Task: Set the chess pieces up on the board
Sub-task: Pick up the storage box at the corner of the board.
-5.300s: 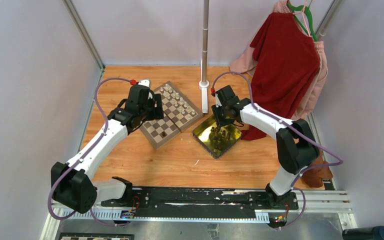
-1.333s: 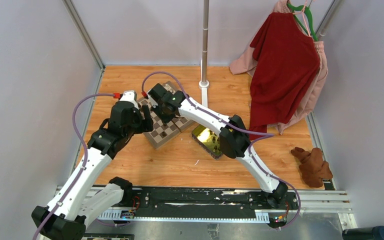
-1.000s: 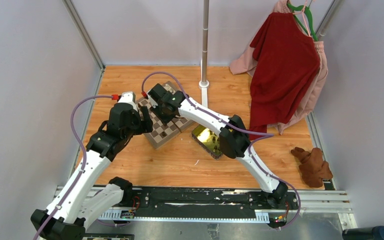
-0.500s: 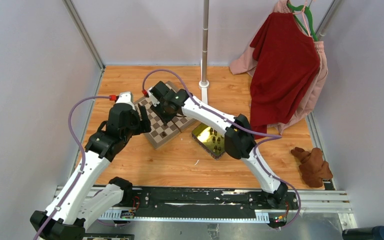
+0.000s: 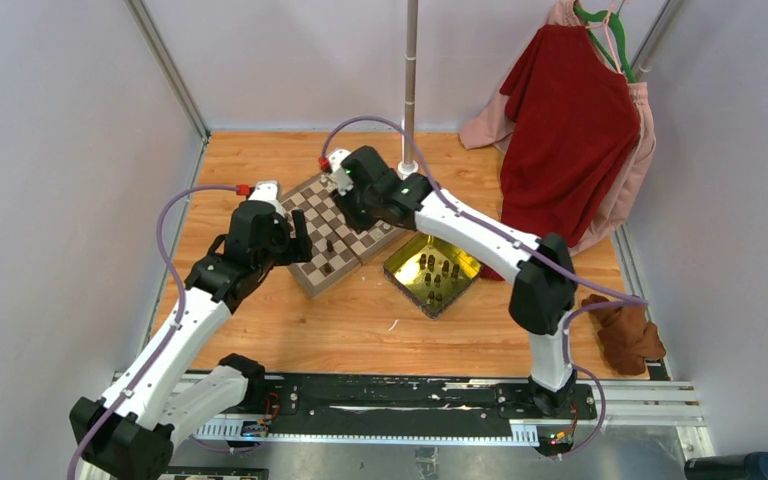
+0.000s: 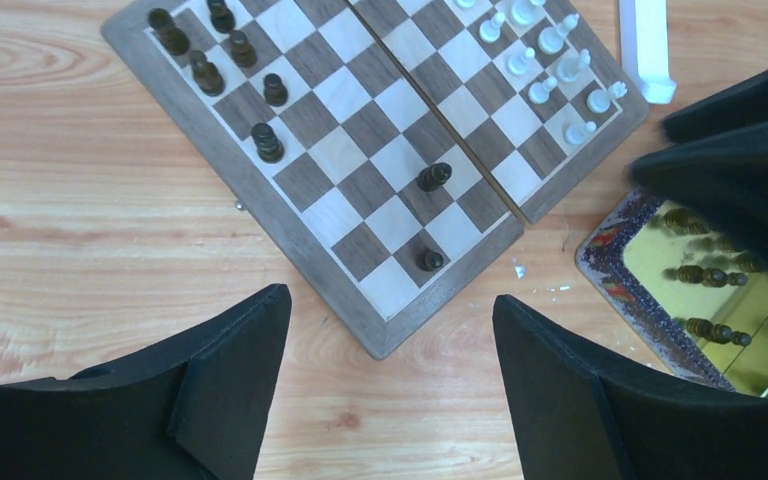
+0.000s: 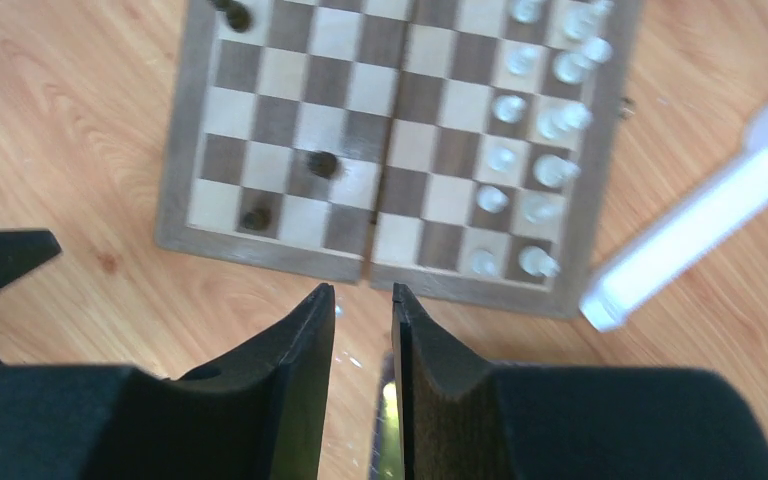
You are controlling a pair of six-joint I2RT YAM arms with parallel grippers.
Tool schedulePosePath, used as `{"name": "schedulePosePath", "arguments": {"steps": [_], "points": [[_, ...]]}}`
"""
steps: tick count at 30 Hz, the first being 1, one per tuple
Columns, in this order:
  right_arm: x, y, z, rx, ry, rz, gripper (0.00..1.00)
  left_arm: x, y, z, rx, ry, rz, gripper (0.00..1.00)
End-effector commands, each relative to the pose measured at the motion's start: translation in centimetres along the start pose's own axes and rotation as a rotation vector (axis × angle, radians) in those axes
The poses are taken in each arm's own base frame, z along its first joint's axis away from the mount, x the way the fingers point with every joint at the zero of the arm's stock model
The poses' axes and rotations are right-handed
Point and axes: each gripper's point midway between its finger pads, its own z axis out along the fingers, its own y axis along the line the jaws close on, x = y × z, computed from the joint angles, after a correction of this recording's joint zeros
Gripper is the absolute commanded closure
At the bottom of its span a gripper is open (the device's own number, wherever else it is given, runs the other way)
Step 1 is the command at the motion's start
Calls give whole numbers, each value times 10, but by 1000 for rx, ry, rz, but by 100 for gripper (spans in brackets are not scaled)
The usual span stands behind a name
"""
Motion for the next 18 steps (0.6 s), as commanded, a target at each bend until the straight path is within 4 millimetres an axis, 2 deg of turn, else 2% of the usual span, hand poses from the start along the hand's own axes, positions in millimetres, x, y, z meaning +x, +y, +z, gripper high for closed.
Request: {"name": "schedulePosePath", "arguments": {"steps": [1, 8, 12, 18], "points": [[-6, -53, -28, 101, -102, 79, 68, 1, -16, 21, 71, -17, 39, 21], [26, -93, -47, 166, -99, 146, 68, 11, -34, 61, 58, 60, 103, 22], [41, -108, -50, 177, -87, 172, 68, 18, -40, 81, 27, 99, 133, 23], [51, -123, -51, 178, -82, 206, 68, 26, -46, 108, -6, 146, 159, 28]]}}
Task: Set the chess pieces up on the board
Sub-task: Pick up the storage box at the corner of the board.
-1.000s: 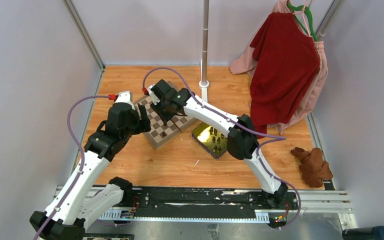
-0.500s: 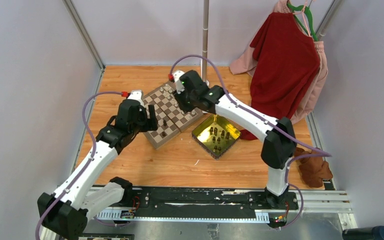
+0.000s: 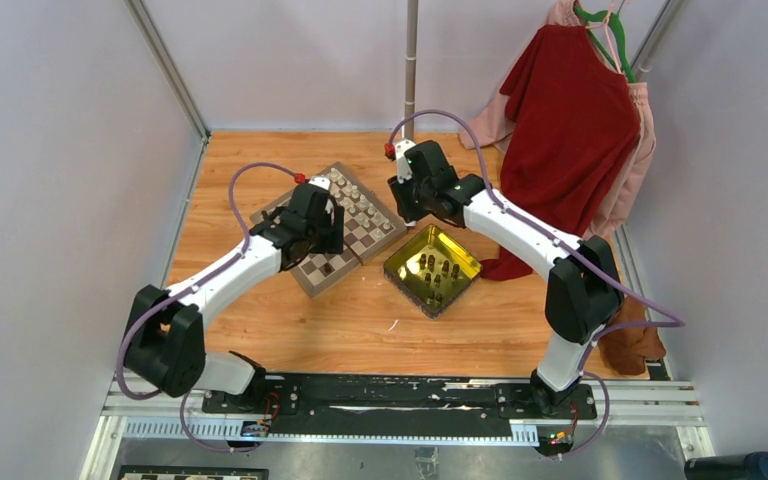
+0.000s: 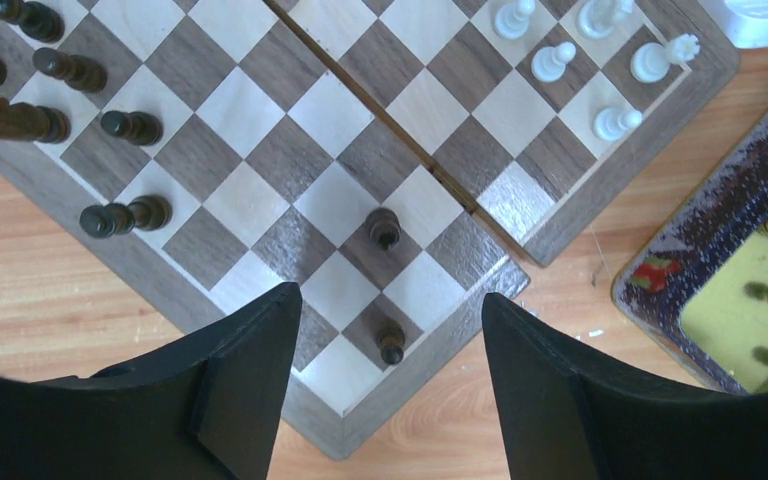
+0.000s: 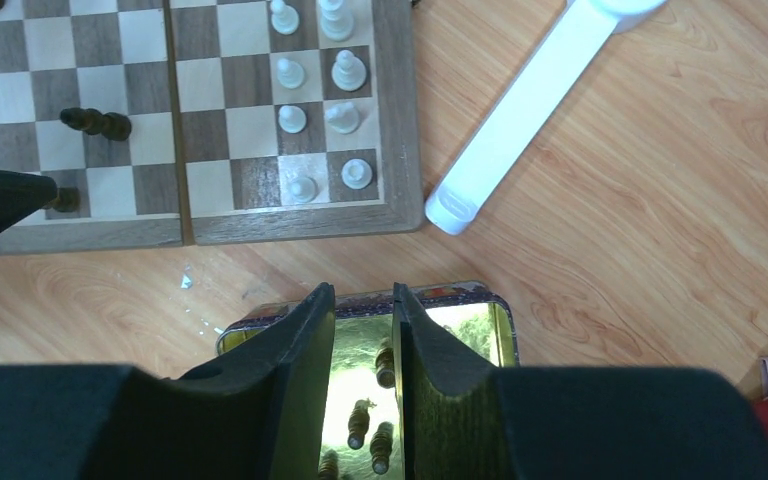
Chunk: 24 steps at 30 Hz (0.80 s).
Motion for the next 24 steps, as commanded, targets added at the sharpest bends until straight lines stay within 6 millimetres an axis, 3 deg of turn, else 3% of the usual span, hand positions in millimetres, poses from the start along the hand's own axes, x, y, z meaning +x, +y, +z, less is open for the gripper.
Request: {"name": "schedulePosePath", "arguments": {"steps": [1, 13, 24], "points": [[-10, -11, -8, -5, -49, 40, 68, -22, -6, 11, -23, -47, 16, 29], [-6, -30, 1, -5, -43, 102, 68, -20, 0, 43, -115, 31, 50, 40], [0, -37, 9, -2, -23, 122, 68, -12, 3, 44, -144, 83, 38, 47]]}}
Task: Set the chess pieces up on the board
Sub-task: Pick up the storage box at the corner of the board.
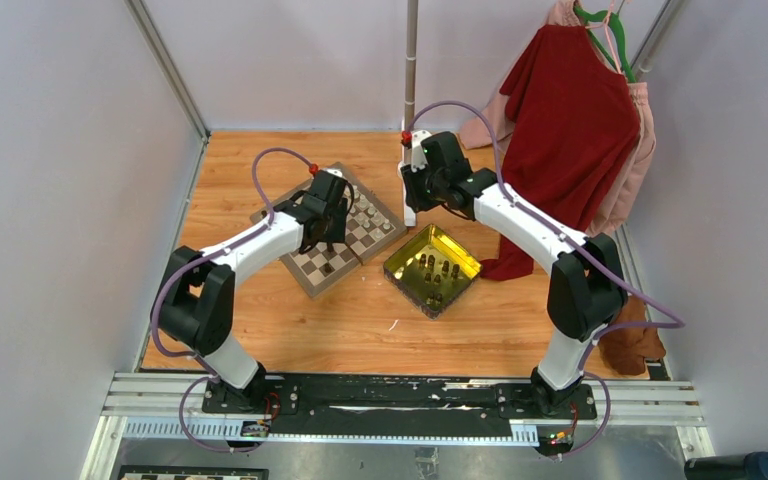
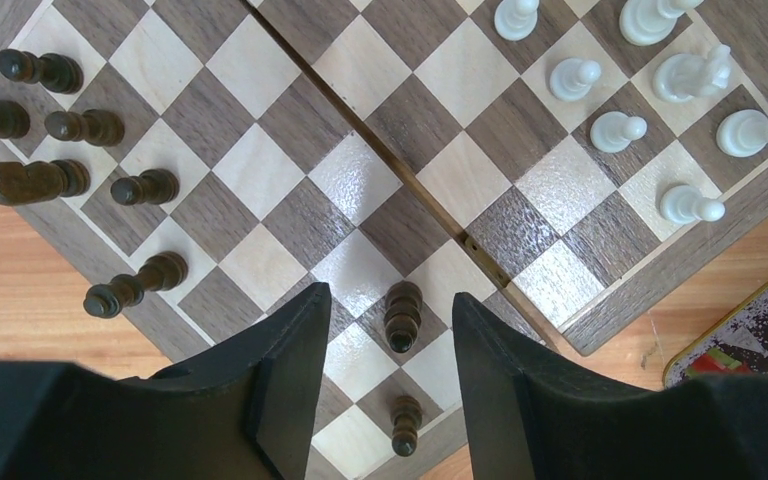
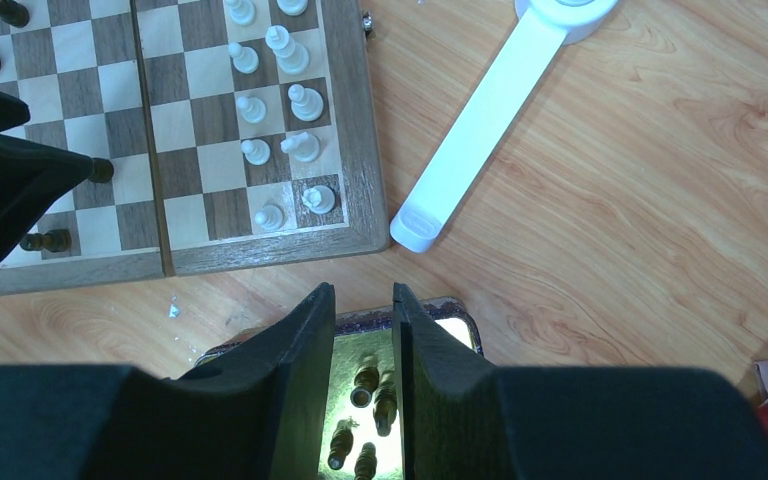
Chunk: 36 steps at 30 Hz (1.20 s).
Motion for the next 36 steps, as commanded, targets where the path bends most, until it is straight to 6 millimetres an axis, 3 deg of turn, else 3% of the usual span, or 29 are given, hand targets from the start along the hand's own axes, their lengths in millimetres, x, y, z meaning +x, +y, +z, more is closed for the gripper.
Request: {"name": "schedulePosePath", "arguments": {"steps": [1, 13, 36], "points": [[8, -7, 7, 3, 19, 31, 68, 0, -1, -4, -8, 9, -14, 47], [11, -8, 11, -1, 32, 35, 68, 10, -2, -6, 10, 29, -30, 54], [14, -9, 3, 7, 26, 42, 68, 22, -4, -7, 12, 51, -45, 65]]}}
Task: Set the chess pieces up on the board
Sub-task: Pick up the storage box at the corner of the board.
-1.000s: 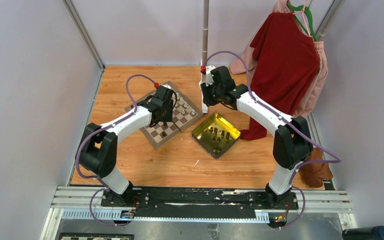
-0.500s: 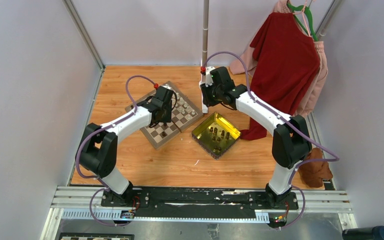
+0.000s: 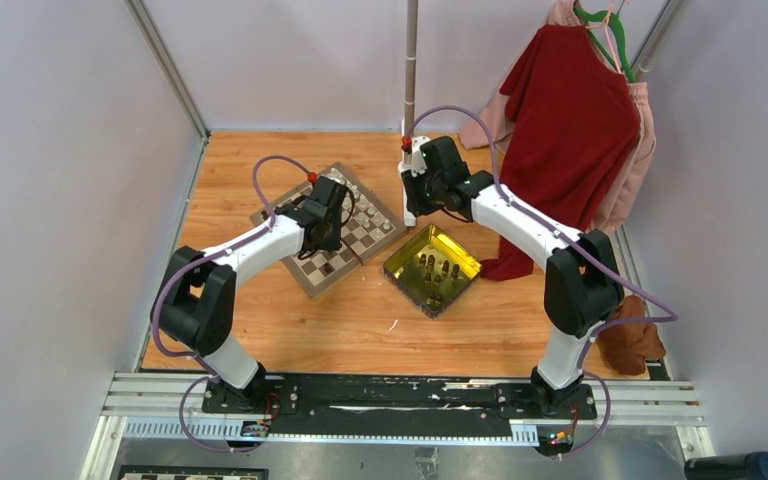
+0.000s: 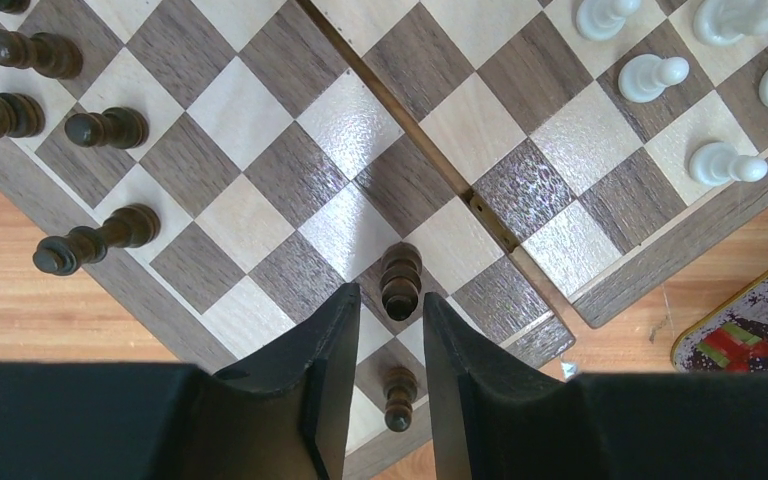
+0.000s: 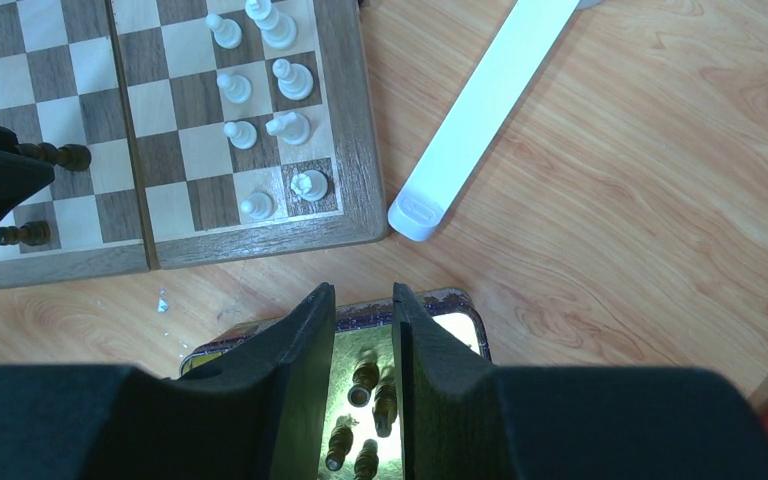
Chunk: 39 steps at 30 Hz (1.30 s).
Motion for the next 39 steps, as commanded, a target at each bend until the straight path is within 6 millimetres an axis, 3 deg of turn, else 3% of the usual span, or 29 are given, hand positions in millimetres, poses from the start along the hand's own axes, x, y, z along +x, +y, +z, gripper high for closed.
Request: {"name": "schedulePosePath", "arguments": {"steps": [1, 21, 32, 39], "points": [[0, -5, -8, 5, -13, 21, 68, -1, -3, -6, 16, -17, -6, 65], [0, -5, -15, 8, -27, 19, 68, -16, -6, -11, 29, -66, -9, 67], [0, -6, -17, 14, -29, 18, 68, -12, -10, -10, 46, -51, -8, 73], [0, -6, -19, 14, -31, 20, 68, -13, -8, -12, 40, -57, -10, 82]]}}
